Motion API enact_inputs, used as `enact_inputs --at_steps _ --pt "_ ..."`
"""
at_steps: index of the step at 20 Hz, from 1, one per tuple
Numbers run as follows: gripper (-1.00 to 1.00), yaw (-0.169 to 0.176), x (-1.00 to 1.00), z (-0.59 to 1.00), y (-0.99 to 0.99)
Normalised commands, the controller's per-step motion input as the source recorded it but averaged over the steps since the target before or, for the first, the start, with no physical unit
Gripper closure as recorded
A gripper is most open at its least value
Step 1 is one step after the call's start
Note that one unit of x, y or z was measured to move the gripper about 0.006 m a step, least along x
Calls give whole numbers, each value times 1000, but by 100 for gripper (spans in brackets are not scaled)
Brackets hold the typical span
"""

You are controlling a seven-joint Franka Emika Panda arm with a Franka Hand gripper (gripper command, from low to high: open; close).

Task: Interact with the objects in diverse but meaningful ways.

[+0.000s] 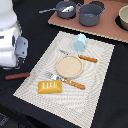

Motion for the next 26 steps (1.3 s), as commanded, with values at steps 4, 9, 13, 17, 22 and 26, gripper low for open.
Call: enact_inputs --at_steps 4,9,13,17,22,26 --pt "-100 27 260 -274 -557" --pt "-100 27 191 -316 -430" --pt "100 24 128 -229 -309" --pt "100 28 209 -169 -274" --pt "100 30 226 -162 -235" --pt "100 29 304 -115 -172"
